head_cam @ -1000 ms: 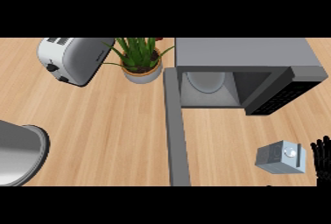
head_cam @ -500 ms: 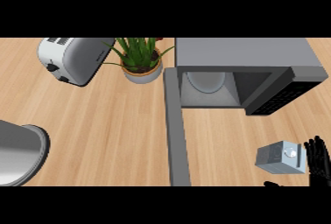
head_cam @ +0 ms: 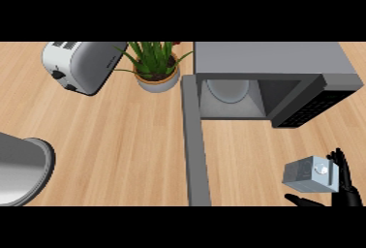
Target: Pick up the milk, place it into the microwave and close the microwave
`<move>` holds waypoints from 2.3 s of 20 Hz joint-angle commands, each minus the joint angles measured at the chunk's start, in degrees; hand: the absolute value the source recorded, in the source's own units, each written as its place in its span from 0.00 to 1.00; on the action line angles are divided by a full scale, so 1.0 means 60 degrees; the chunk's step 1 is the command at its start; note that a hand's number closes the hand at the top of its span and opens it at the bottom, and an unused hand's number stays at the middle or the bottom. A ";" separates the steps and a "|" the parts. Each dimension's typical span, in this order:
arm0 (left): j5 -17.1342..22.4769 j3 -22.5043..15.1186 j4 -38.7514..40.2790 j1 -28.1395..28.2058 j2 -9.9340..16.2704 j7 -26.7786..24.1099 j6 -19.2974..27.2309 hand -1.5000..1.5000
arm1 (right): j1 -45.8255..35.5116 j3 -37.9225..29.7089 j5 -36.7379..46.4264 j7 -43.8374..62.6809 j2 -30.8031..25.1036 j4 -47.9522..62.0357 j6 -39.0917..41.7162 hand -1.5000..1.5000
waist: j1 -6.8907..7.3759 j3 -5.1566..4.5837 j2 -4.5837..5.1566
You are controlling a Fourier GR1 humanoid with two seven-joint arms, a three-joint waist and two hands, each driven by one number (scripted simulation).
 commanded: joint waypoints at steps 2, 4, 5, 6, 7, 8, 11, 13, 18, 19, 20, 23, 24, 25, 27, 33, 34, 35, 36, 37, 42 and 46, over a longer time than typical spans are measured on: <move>-0.0005 0.0257 0.0378 -0.0101 -0.0121 -0.0169 -0.0475 0.00 | -0.0676 -0.0088 0.0164 -0.1068 -0.0422 0.1752 -0.0034 0.00 | -0.0001 0.0000 0.0002; 0.0000 0.0099 -0.0184 -0.0487 0.0033 0.0350 0.0128 0.00 | -0.1422 -0.0081 0.0049 -0.1212 -0.0295 0.2412 -0.0013 1.00 | 0.0009 0.0005 0.0009; 0.0613 0.0480 -0.0224 -0.0219 0.0202 0.0526 0.0091 0.00 | -0.1613 -0.0059 0.0196 -0.1297 -0.0606 0.2801 0.0079 1.00 | 0.0036 0.0005 0.0006; 0.0308 0.0382 -0.0408 0.0240 -0.0283 0.0027 -0.0389 0.00 | -0.1576 -0.0173 0.0124 -0.2204 -0.0557 0.3495 0.0264 1.00 | 0.0065 0.0008 0.0006; 0.0135 -0.0168 -0.0558 0.0796 -0.0286 -0.0455 -0.0174 0.00 | -0.1101 0.0196 0.0326 -0.1705 -0.0670 0.2203 0.0353 1.00 | 0.0047 -0.0003 -0.0011; 0.0103 0.0118 -0.0488 0.0206 -0.0288 0.0223 -0.0217 0.00 | -0.1444 0.0252 0.0306 -0.1972 -0.0418 0.2659 0.0257 1.00 | 0.0016 0.0002 0.0001; 0.0553 0.0291 -0.0439 0.0236 0.0089 0.0312 -0.0041 0.00 | -0.1646 0.0203 0.0576 -0.2622 -0.0100 0.2572 -0.0895 1.00 | 0.0033 0.0004 0.0000; -0.0388 -0.0434 -0.0656 -0.0095 -0.0290 0.0118 0.0583 0.00 | -0.1782 0.0130 0.0249 -0.2495 -0.0480 0.2533 -0.0070 1.00 | -0.0017 0.0002 0.0004; 0.0777 0.0656 0.0158 0.0145 0.0428 0.0016 -0.0254 0.00 | -0.2296 0.0670 0.0454 -0.2480 -0.0153 0.2624 0.0089 1.00 | 0.0065 0.0002 0.0001; 0.0761 0.0348 -0.0163 -0.0079 0.0500 0.0420 0.0100 0.00 | -0.3127 0.0786 0.0611 -0.2036 -0.0186 0.2952 0.0017 1.00 | 0.0129 0.0013 0.0025; 0.0326 0.0445 0.0542 -0.0470 0.0518 -0.0088 -0.0119 0.00 | -0.3062 0.0968 0.0700 -0.1990 0.0167 0.2577 -0.0323 1.00 | 0.0032 -0.0001 0.0013; 0.1119 0.0747 0.0193 0.0000 0.0555 0.0103 -0.0227 0.00 | -0.4067 0.1239 0.1086 -0.1956 0.0195 0.3608 -0.0350 1.00 | 0.0180 0.0007 0.0024; 0.0480 0.0116 -0.0263 0.0179 -0.0244 0.0062 -0.0276 0.00 | -0.4118 0.1239 0.0944 -0.2127 0.0304 0.3833 0.0017 1.00 | 0.0133 0.0007 0.0026; 0.1229 0.0860 0.0182 0.0485 0.0402 -0.0064 -0.0701 0.00 | -0.4051 0.1485 0.0849 -0.1608 0.0443 0.3268 0.0536 1.00 | 0.0153 -0.0003 -0.0012; 0.0099 0.0064 -0.0281 0.0382 -0.0272 -0.0079 -0.0246 0.00 | -0.3688 0.1813 0.0869 -0.1667 0.0743 0.2764 0.0705 1.00 | 0.0003 -0.0008 -0.0017; 0.0531 0.0352 -0.0501 0.0292 -0.0240 0.0355 -0.0177 0.00 | -0.3606 0.2191 0.0610 -0.0388 0.1033 0.0852 0.0547 1.00 | -0.0037 -0.0006 -0.0017; 0.0850 0.0914 0.0295 -0.0148 0.0373 0.0154 -0.0183 0.00 | -0.3257 0.2341 0.0724 -0.0183 0.0863 0.0323 0.0551 1.00 | -0.0057 -0.0008 -0.0019; 0.0817 0.0698 -0.0469 0.0115 0.0231 0.0621 0.0129 0.00 | -0.3129 0.2704 0.0763 0.0570 0.1428 -0.0561 0.0138 1.00 | -0.0099 -0.0011 -0.0044; 0.0669 0.0916 0.0223 0.0242 -0.0041 0.0035 -0.0552 0.00 | -0.2849 0.2541 0.0596 0.0709 0.0756 -0.0787 0.0824 1.00 | -0.0053 -0.0010 -0.0026; 0.0937 0.1065 0.0220 0.0398 0.0057 -0.0058 -0.0754 0.00 | -0.2902 0.2807 0.0741 0.1448 0.1245 -0.1429 0.0309 1.00 | -0.0056 -0.0013 -0.0041; 0.1345 0.1070 -0.0108 0.0304 0.0083 0.0522 -0.0508 0.00 | -0.4082 0.2683 0.0813 0.2340 0.1360 -0.1278 -0.0651 1.00 | 0.0011 -0.0005 -0.0012; 0.1179 0.1236 0.0087 0.0552 -0.0190 0.0173 -0.1130 0.00 | -0.4963 0.2889 0.1184 0.2769 0.1453 -0.0693 -0.1472 1.00 | 0.0065 -0.0005 -0.0005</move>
